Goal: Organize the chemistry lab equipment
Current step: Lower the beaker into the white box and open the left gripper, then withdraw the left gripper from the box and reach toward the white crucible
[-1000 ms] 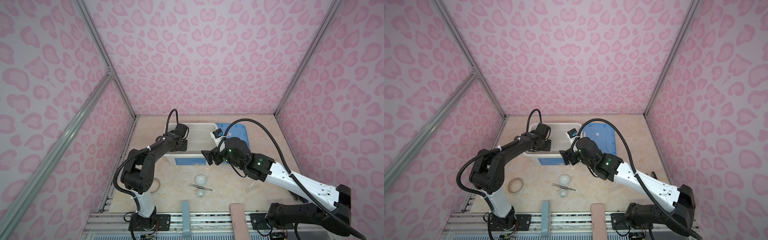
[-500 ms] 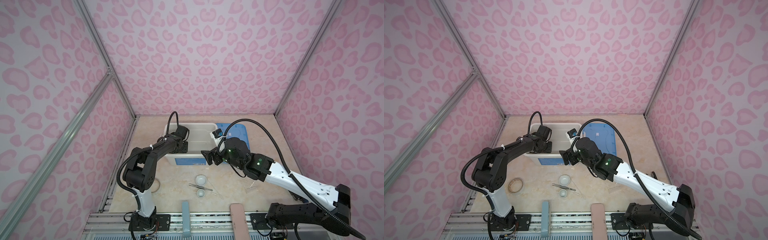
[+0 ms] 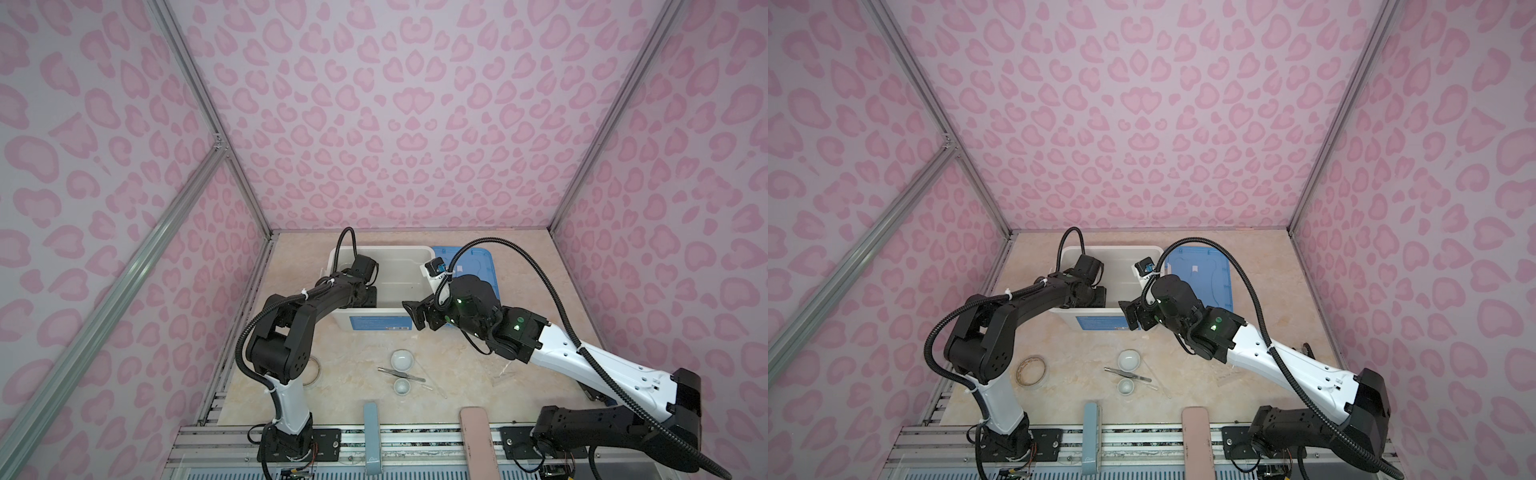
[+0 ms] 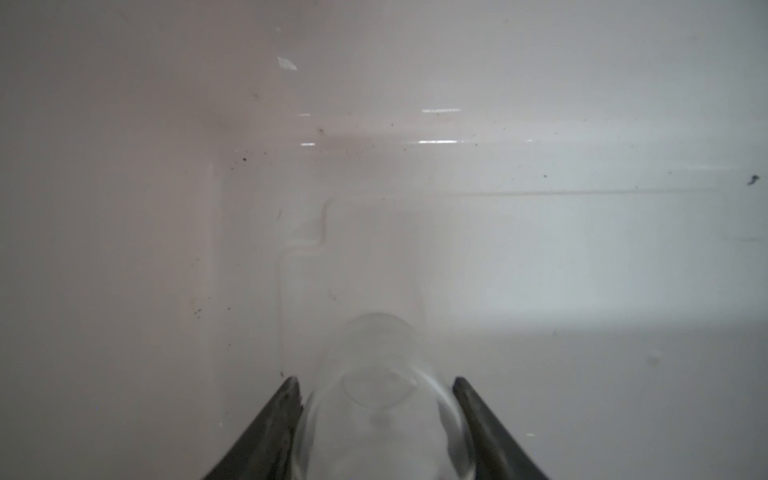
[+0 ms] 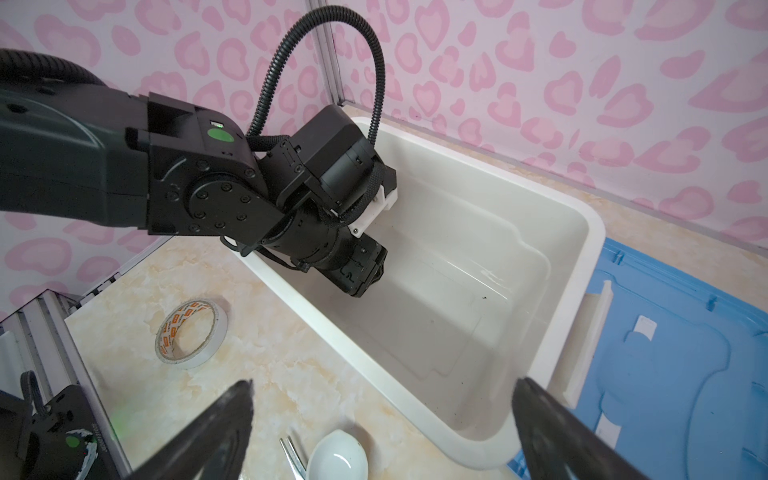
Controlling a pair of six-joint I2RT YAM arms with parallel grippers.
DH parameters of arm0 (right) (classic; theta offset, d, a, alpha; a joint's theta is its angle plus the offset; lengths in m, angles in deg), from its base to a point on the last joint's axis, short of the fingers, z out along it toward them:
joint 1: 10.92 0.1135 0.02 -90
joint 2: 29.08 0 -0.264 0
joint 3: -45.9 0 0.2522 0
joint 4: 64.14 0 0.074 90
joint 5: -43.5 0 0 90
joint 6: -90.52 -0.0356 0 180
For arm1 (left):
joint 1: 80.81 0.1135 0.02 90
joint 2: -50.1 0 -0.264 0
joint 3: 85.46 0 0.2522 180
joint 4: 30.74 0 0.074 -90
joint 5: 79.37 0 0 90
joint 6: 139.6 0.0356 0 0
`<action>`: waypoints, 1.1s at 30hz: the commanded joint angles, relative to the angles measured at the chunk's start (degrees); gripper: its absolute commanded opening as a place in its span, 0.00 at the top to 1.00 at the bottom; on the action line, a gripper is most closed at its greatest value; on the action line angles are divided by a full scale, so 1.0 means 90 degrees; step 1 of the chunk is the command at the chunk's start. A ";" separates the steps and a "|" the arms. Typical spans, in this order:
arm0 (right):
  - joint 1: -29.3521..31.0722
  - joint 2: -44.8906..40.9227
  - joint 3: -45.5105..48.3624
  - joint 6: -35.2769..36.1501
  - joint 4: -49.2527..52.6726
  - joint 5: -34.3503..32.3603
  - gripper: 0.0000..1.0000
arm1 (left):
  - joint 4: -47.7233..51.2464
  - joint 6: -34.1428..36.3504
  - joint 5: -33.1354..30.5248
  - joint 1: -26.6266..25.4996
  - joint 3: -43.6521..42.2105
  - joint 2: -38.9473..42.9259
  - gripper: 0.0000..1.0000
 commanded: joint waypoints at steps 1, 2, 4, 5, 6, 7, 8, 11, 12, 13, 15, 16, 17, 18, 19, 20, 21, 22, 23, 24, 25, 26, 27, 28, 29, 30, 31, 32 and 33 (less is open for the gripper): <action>-0.0002 -0.0034 0.0020 0.0023 -0.0079 -0.0066 0.02 | 0.0097 -0.0049 -0.0015 -0.0015 0.0022 0.0164 0.35; -0.0004 -0.0035 0.0028 0.0027 -0.0077 -0.0064 0.02 | 0.0160 -0.0039 -0.0032 -0.0016 0.0063 0.0203 0.33; -0.0008 -0.0025 0.0015 0.0025 -0.0068 -0.0061 0.02 | 0.0270 -0.0018 -0.0067 -0.0020 0.0145 0.0320 0.25; -0.0008 -0.0025 0.0003 0.0032 -0.0058 -0.0063 0.02 | 0.0316 -0.0018 -0.0098 -0.0023 0.0167 0.0410 0.22; -0.0014 -0.0027 -0.0014 0.0040 -0.0048 -0.0068 0.02 | 0.0339 -0.0018 -0.0117 -0.0020 0.0165 0.0514 0.17; -0.0016 -0.0034 -0.0022 0.0036 -0.0048 -0.0060 0.02 | 0.0361 -0.0020 -0.0141 -0.0022 0.0195 0.0604 0.11; -0.0013 -0.0035 -0.0022 0.0035 -0.0048 -0.0055 0.02 | 0.0407 -0.0008 -0.0152 -0.0020 0.0219 0.0667 0.00; -0.0017 -0.0045 -0.0076 0.0069 -0.0020 -0.0051 0.02 | 0.0562 0.0012 -0.0179 -0.0034 0.0303 0.0899 0.02; -0.0027 -0.0040 -0.0102 0.0081 0.0012 -0.0046 0.02 | 0.0579 0.0014 -0.0155 -0.0030 0.0312 0.0968 0.02; -0.0040 -0.0035 -0.0142 0.0102 0.0061 -0.0046 0.02 | 0.0646 0.0012 -0.0159 -0.0035 0.0349 0.1071 0.02; -0.0053 -0.0001 -0.0228 0.0187 0.0197 0.0010 0.01 | 0.0732 -0.0006 -0.0205 -0.0066 0.0397 0.1324 0.02; -0.0072 0.0021 -0.0270 0.0231 0.0287 0.0024 0.01 | 0.0793 -0.0018 -0.0211 -0.0078 0.0427 0.1461 0.02; -0.0089 0.0033 -0.0309 0.0289 0.0392 0.0060 0.02 | 0.0901 -0.0041 -0.0211 -0.0078 0.0501 0.1623 0.02; -0.0100 0.0052 -0.0348 0.0353 0.0505 0.0091 0.02 | 0.1073 -0.0076 -0.0170 -0.0078 0.0618 0.1758 0.02; -0.0106 0.0047 -0.0371 0.0404 0.0596 0.0071 0.01 | 0.1209 -0.0086 -0.0101 -0.0104 0.0739 0.1922 0.02; -0.0119 0.0035 -0.0372 0.0435 0.0652 0.0038 0.01 | 0.1284 -0.0069 0.0024 -0.0133 0.0800 0.2131 0.02; -0.0130 -0.0006 -0.0358 0.0462 0.0685 0.0032 0.02 | 0.1371 -0.0074 0.0114 -0.0176 0.0829 0.2313 0.02; -0.0131 -0.0054 -0.0318 0.0486 0.0707 0.0028 0.01 | 0.1491 -0.0095 0.0168 -0.0245 0.0830 0.2533 0.02; -0.0141 -0.0115 -0.0287 0.0485 0.0754 0.0015 0.02 | 0.1654 -0.0114 0.0237 -0.0327 0.1063 0.2732 0.02; -0.0147 -0.0178 -0.0257 0.0478 0.0818 -0.0021 0.01 | 0.1809 -0.0130 0.0272 -0.0408 0.1145 0.2899 0.02; -0.0145 -0.0238 -0.0229 0.0442 0.0879 -0.0058 0.01 | 0.1960 -0.0154 0.0259 -0.0504 0.1199 0.3042 0.02; -0.0149 -0.0327 -0.0177 0.0377 0.0941 -0.0115 0.01 | 0.2169 -0.0185 0.0181 -0.0664 0.1255 0.3244 0.02; -0.0144 -0.0424 -0.0118 0.0322 0.0989 -0.0167 0.01 | 0.2359 -0.0214 0.0112 -0.0793 0.1300 0.3367 0.02; -0.0141 -0.0539 -0.0037 0.0242 0.1023 -0.0196 0.01 | 0.2562 -0.0272 0.0034 -0.0952 0.1334 0.3499 0.02; -0.0141 -0.0679 0.0068 0.0181 0.1060 -0.0210 0.01 | 0.2771 -0.0386 -0.0028 -0.1103 0.1326 0.3626 0.02; -0.0142 -0.0813 0.0167 0.0123 0.1074 -0.0194 0.01 | 0.2917 -0.0498 -0.0053 -0.1231 0.1273 0.3736 0.02; -0.0142 -0.0967 0.0306 0.0068 0.1089 -0.0178 0.01 | 0.3010 -0.0647 -0.0040 -0.1377 0.1160 0.3888 0.02; -0.0140 -0.1114 0.0420 0.0013 0.1102 -0.0163 0.01 | 0.3103 -0.0735 -0.0039 -0.1508 0.1068 0.4012 0.02; -0.0141 -0.1264 0.0543 -0.0020 0.1139 -0.0140 0.01 | 0.3196 -0.0827 -0.0089 -0.1715 0.0944 0.4140 0.03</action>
